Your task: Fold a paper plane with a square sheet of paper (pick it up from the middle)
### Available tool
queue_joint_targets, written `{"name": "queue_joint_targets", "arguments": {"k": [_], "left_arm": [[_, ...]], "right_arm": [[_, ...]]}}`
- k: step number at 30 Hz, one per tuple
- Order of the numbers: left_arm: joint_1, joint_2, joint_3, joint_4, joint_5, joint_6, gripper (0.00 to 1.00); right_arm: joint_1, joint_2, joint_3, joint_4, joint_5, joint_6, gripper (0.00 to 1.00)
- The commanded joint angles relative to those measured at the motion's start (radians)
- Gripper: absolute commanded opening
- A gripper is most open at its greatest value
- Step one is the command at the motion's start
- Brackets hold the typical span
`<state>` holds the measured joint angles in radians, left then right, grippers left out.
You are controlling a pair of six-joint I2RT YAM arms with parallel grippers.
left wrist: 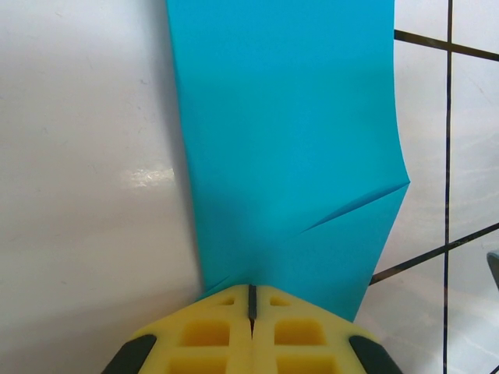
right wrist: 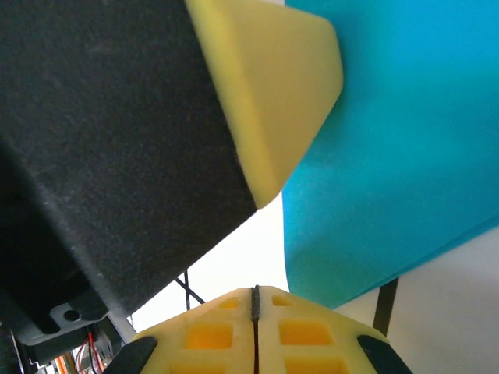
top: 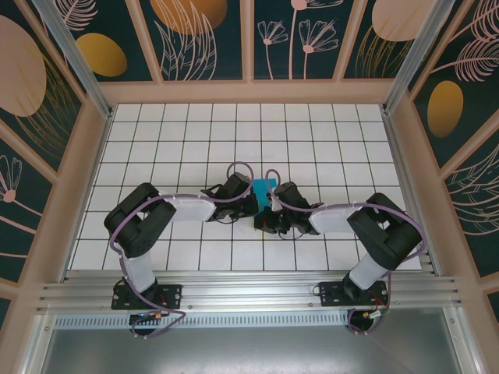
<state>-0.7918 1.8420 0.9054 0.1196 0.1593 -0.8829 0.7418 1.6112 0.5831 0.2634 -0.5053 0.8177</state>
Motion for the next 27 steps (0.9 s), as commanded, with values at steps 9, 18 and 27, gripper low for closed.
{"name": "queue_joint_targets", "arguments": {"k": [9, 18, 27], "left_arm": [[0.002, 0.039, -0.004, -0.060, 0.001, 0.020, 0.07], [0.002, 0.040, -0.002, -0.061, 0.005, 0.024, 0.07], [0.002, 0.034, -0.003, -0.069, 0.002, 0.032, 0.07]], "right_arm": [[0.021, 0.062, 0.053, -0.117, 0.068, -0.041, 0.06], [-0.033, 0.002, 0.061, -0.044, 0.039, -0.027, 0.07], [-0.041, 0.092, 0.059, -0.082, 0.063, -0.038, 0.06]]}}
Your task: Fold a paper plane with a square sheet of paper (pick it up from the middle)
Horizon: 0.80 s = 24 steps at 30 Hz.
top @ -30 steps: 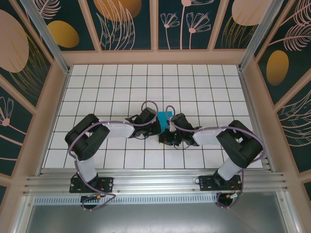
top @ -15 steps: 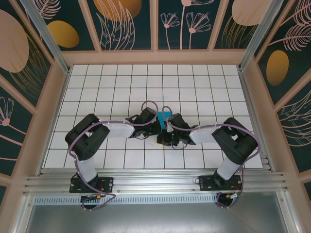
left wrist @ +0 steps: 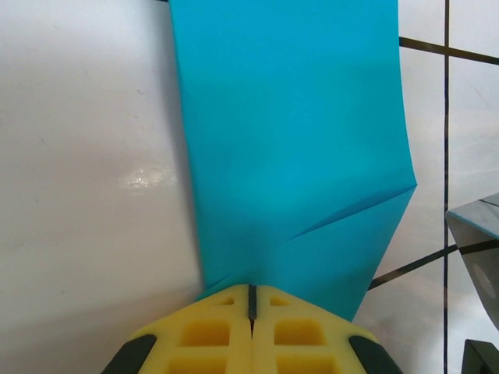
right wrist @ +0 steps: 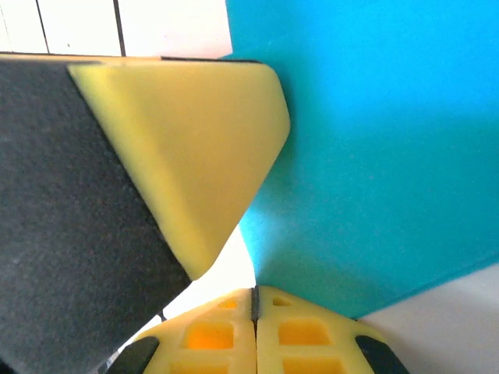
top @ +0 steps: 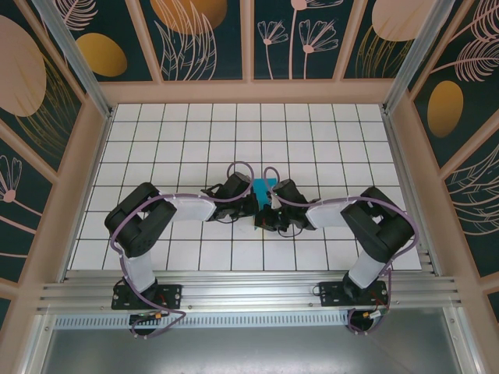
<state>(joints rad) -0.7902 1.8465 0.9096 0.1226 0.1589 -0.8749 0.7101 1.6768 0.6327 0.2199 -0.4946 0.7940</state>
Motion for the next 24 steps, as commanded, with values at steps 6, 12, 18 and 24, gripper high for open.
{"name": "queue_joint_targets", "arguments": {"k": [6, 12, 18, 24], "left_arm": [[0.001, 0.023, -0.014, -0.076, -0.004, 0.030, 0.07], [0.000, 0.023, -0.011, -0.080, -0.005, 0.032, 0.07], [0.000, 0.020, -0.012, -0.080, -0.004, 0.034, 0.07], [0.001, 0.027, -0.008, -0.076, 0.002, 0.041, 0.08]], "right_arm": [[-0.061, -0.098, -0.008, -0.026, 0.028, -0.016, 0.06], [-0.139, -0.109, -0.008, -0.029, 0.027, -0.030, 0.07], [-0.155, -0.029, 0.018, -0.021, 0.015, -0.040, 0.06], [-0.152, 0.011, 0.028, -0.078, 0.084, -0.045, 0.07]]}}
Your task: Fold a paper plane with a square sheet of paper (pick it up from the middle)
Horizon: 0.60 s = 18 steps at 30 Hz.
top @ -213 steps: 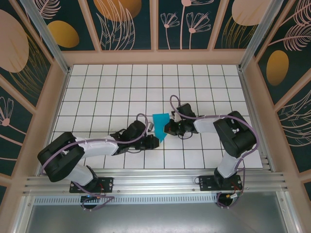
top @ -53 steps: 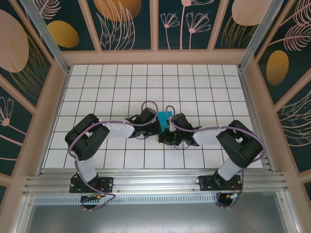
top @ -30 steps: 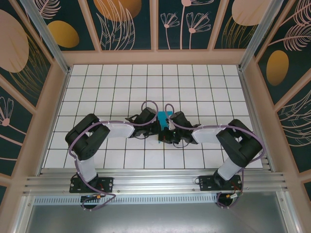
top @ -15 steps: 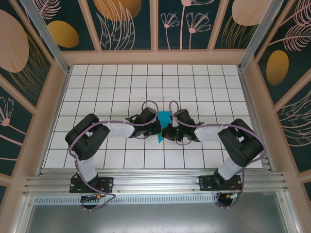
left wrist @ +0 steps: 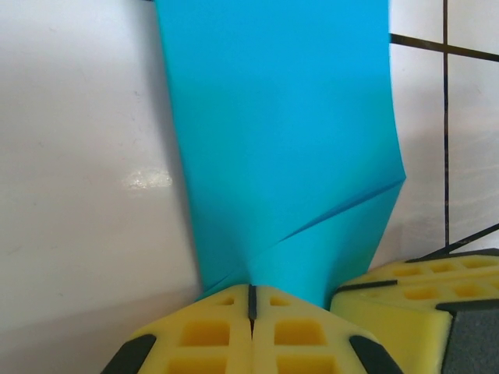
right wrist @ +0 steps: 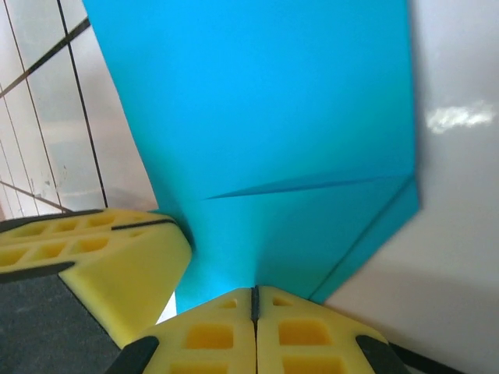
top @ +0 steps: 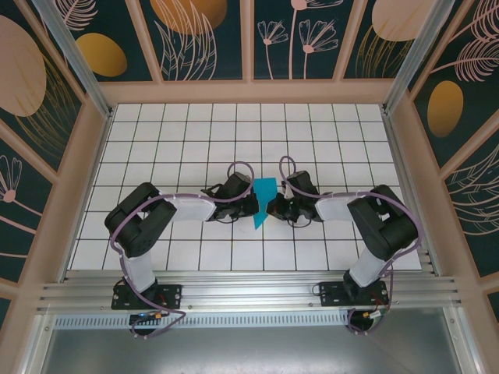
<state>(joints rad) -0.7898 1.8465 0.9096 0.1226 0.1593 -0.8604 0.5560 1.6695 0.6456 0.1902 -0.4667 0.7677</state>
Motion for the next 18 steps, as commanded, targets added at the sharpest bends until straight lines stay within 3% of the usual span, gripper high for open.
{"name": "queue_joint_targets", "arguments": {"k": [1, 5, 7, 10, 18], "left_arm": [[0.000, 0.026, -0.005, -0.078, 0.003, 0.029, 0.08], [0.000, 0.009, -0.015, -0.083, 0.005, 0.057, 0.08], [0.000, -0.006, -0.022, -0.087, 0.015, 0.080, 0.08], [0.001, -0.043, -0.049, -0.083, 0.027, 0.122, 0.09], [0.000, -0.125, -0.060, -0.097, 0.025, 0.198, 0.18]], "right_arm": [[0.002, 0.001, 0.016, -0.052, 0.058, -0.021, 0.07], [-0.003, -0.091, 0.032, -0.093, 0.067, -0.043, 0.10], [-0.056, -0.133, 0.029, -0.101, 0.061, -0.049, 0.14], [-0.103, -0.174, 0.018, -0.119, 0.061, -0.071, 0.23], [-0.158, -0.175, -0.058, -0.028, -0.060, -0.061, 0.41]]}}
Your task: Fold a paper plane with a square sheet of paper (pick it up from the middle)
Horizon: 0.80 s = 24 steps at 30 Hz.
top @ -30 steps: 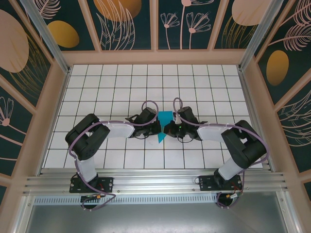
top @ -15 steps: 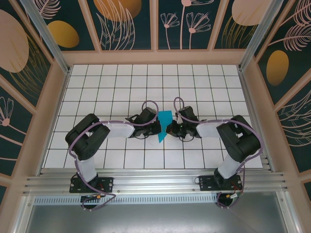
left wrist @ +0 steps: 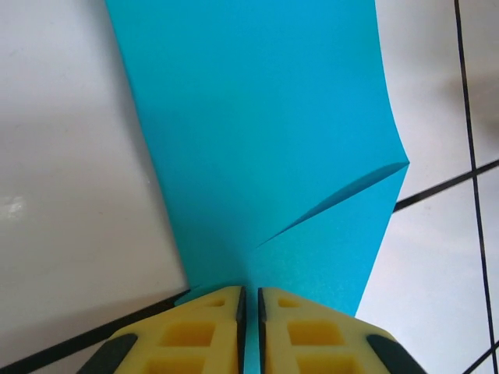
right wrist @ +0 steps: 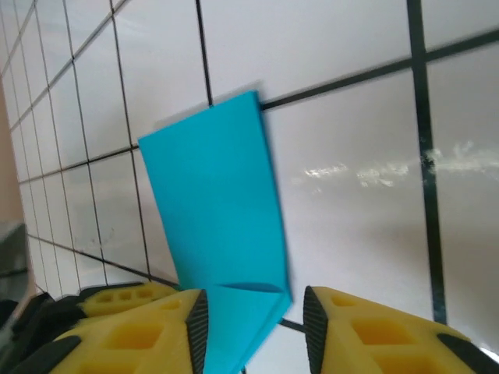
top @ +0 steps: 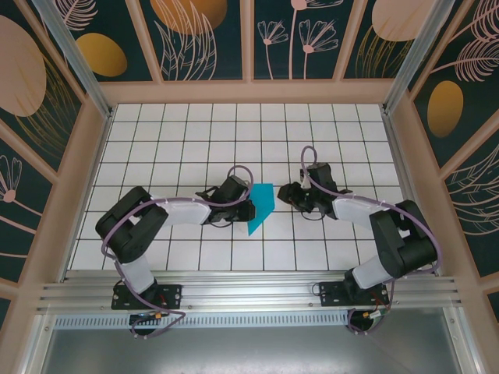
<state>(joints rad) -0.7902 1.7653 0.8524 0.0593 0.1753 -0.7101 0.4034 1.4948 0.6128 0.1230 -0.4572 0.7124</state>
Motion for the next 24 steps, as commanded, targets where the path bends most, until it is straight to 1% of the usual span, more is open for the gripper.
{"name": "queue_joint_targets", "arguments": {"k": [1, 3, 4, 5, 7, 9, 14, 16, 19, 24], "left_arm": [[0.000, -0.045, 0.000, -0.029, 0.009, 0.046, 0.20], [0.001, -0.045, 0.009, -0.029, -0.009, 0.042, 0.23], [0.000, -0.081, 0.008, -0.024, -0.020, 0.036, 0.24], [0.001, -0.089, 0.008, -0.021, -0.030, 0.030, 0.27], [0.001, -0.103, 0.010, -0.018, -0.045, 0.025, 0.29], [0.000, -0.111, 0.010, -0.024, -0.065, 0.016, 0.29], [0.000, -0.132, -0.002, -0.035, -0.114, -0.001, 0.29], [0.001, -0.141, -0.010, -0.033, -0.120, -0.007, 0.29], [0.000, -0.159, -0.021, -0.029, -0.131, -0.015, 0.29], [0.000, -0.203, -0.039, -0.027, -0.144, -0.036, 0.30]], "right_arm": [[-0.005, 0.010, -0.025, 0.056, -0.096, -0.001, 0.41], [0.003, 0.022, -0.028, 0.077, -0.113, 0.010, 0.42], [0.005, 0.029, -0.028, 0.088, -0.120, 0.011, 0.42], [0.006, 0.034, -0.028, 0.096, -0.131, 0.012, 0.42], [0.011, 0.044, -0.023, 0.108, -0.149, 0.010, 0.42], [0.017, 0.057, -0.014, 0.122, -0.177, 0.006, 0.43], [0.047, 0.091, 0.018, 0.128, -0.194, -0.017, 0.44], [0.056, 0.110, 0.031, 0.138, -0.217, -0.025, 0.45], [0.072, 0.130, 0.051, 0.143, -0.215, -0.045, 0.45], [0.088, 0.151, 0.083, 0.122, -0.245, -0.115, 0.45]]}}
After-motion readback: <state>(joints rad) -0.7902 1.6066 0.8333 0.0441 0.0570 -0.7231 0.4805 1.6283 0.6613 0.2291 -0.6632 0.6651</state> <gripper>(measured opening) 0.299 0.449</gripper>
